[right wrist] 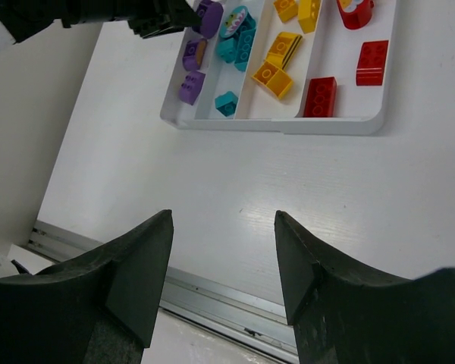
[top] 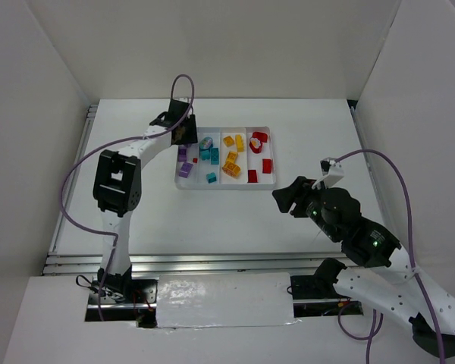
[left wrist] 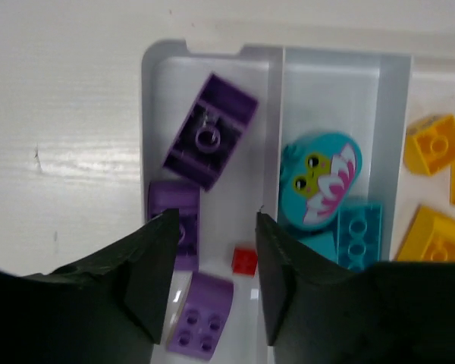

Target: Sort the legos into containers by color

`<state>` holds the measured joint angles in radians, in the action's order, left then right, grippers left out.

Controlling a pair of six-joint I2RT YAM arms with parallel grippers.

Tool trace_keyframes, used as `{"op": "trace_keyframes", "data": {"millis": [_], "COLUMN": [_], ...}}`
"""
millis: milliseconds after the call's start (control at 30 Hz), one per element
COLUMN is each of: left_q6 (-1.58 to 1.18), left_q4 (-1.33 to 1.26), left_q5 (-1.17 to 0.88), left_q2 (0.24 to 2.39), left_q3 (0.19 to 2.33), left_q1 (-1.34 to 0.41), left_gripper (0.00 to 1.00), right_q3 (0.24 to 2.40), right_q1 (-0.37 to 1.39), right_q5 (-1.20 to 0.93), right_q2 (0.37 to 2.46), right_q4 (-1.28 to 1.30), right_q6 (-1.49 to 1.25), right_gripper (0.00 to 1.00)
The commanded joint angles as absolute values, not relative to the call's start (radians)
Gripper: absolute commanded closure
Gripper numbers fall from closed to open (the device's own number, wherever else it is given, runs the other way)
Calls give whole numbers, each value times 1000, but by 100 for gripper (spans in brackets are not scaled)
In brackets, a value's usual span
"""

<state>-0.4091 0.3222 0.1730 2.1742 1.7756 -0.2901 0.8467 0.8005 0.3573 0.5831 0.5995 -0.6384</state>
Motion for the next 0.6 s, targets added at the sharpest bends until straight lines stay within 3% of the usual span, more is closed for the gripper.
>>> {"op": "trace_keyframes", "data": {"millis": [0,100,200,567], "left_q6": [-452,-480,-477,-469], "left_q4": [273,282,311,357], "left_q5": [118,86,54,-8], "left_q2": [2002,1973,1997,2105], "left_q3": [1703,1654,1657,1667], "left_q1": [-290,-290,-290,-291], "left_gripper": [46,61,66,66], "right_q3": [839,824,819,799], "right_q1": [802,801,802,804], "right_q5": [350,341,328,333], "right_q2": [595,595,598,586], "right_q4": [592,580,581,603], "right_q6": [-638,-640,-640,-649], "right_gripper": [36,36,36,36]}}
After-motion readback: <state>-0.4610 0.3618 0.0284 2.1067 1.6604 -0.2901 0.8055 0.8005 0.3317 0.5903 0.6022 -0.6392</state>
